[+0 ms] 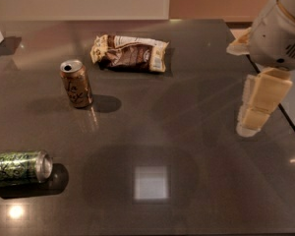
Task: Place green can upright
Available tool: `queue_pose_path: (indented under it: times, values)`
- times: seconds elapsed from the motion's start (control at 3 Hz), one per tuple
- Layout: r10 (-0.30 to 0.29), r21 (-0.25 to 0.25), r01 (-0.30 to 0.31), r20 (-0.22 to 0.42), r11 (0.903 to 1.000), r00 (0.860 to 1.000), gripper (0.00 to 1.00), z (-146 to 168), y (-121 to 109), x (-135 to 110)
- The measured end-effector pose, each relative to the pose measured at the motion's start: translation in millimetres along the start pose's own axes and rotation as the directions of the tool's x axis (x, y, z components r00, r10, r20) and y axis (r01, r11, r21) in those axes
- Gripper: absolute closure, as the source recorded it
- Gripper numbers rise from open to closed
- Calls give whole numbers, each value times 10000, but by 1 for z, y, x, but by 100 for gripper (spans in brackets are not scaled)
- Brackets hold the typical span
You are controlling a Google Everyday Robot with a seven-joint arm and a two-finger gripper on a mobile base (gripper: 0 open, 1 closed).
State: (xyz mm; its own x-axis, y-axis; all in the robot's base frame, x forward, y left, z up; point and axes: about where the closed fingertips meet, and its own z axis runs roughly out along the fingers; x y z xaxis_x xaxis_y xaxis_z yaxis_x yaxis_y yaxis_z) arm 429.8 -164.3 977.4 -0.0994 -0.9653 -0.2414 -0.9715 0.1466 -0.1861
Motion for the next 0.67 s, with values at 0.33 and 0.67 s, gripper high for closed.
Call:
queue_pose_path:
  times: [0.33,0.67]
  values:
    - [-789,-628,819,481,9947,9957,0,6,21,-53]
    - [-1343,-837,1399,694,9866,9885,0,12,48,-98]
